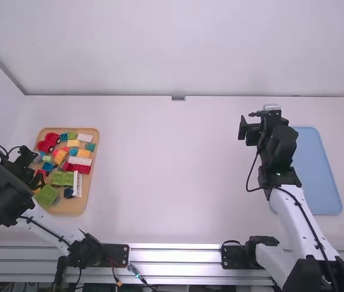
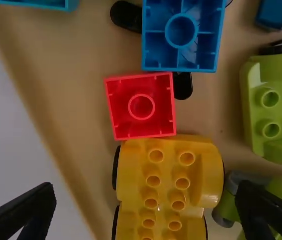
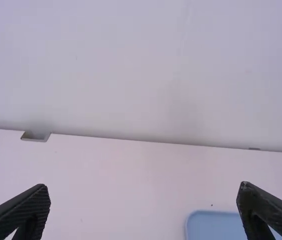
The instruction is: Assemble lego blocks to make yellow taxi
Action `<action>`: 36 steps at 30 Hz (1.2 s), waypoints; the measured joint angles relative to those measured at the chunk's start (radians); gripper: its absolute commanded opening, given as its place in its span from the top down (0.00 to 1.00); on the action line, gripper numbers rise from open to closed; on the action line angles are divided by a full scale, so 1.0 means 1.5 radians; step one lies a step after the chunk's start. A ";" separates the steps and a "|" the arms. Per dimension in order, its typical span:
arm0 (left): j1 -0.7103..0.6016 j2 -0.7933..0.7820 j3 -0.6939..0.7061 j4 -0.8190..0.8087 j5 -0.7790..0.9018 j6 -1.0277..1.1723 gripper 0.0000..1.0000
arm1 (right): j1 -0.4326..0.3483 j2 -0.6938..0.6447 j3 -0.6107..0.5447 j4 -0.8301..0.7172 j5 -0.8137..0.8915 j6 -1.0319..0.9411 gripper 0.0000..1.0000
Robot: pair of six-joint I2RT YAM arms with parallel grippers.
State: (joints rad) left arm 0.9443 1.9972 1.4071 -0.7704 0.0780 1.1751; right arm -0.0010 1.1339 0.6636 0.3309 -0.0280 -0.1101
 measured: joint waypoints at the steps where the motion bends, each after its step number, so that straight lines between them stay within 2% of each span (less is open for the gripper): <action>1: 0.000 0.000 0.000 -0.002 0.000 0.001 0.08 | 0.000 0.000 0.000 0.000 0.001 0.000 0.01; 9: 0.000 0.005 0.000 -0.021 -0.006 0.010 0.08 | 0.000 0.000 0.000 -0.001 0.000 -0.002 0.01; 17: 0.000 0.064 0.001 -0.017 -0.008 0.011 0.10 | 0.000 0.000 0.000 -0.002 0.001 0.000 0.01; 20: -0.001 0.064 0.004 -0.011 -0.011 0.013 0.19 | 0.000 0.000 0.000 -0.002 0.002 -0.003 0.01; 22: -0.001 0.064 0.004 -0.008 -0.012 0.010 0.35 | 0.000 0.000 0.000 -0.002 0.000 -0.002 0.01; 24: -0.001 0.064 0.004 -0.009 -0.013 0.009 0.43 | 0.000 0.000 0.000 -0.002 0.002 0.000 0.01; 25: -0.001 0.065 0.005 -0.012 -0.012 0.003 0.52 | 0.000 0.000 0.000 -0.002 0.001 -0.003 0.01; 26: -0.002 0.065 0.011 -0.021 -0.012 -0.004 0.57 | 0.000 0.000 0.000 -0.002 0.001 -0.003 0.01; 28: -0.003 0.067 0.019 -0.031 -0.011 -0.008 0.56 | 0.000 0.000 0.000 -0.002 0.001 -0.002 0.01; 32: -0.014 0.077 0.058 -0.070 0.003 -0.028 0.44 | 0.000 0.000 0.000 -0.002 0.000 -0.002 0.01; 36: -0.028 0.080 0.112 -0.116 0.010 -0.075 0.46 | 0.000 0.000 0.000 -0.002 0.001 -0.002 0.01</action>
State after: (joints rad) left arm 0.9024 2.1170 1.5745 -0.9440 0.0929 1.0634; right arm -0.0013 1.1339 0.6640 0.3286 -0.0273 -0.1135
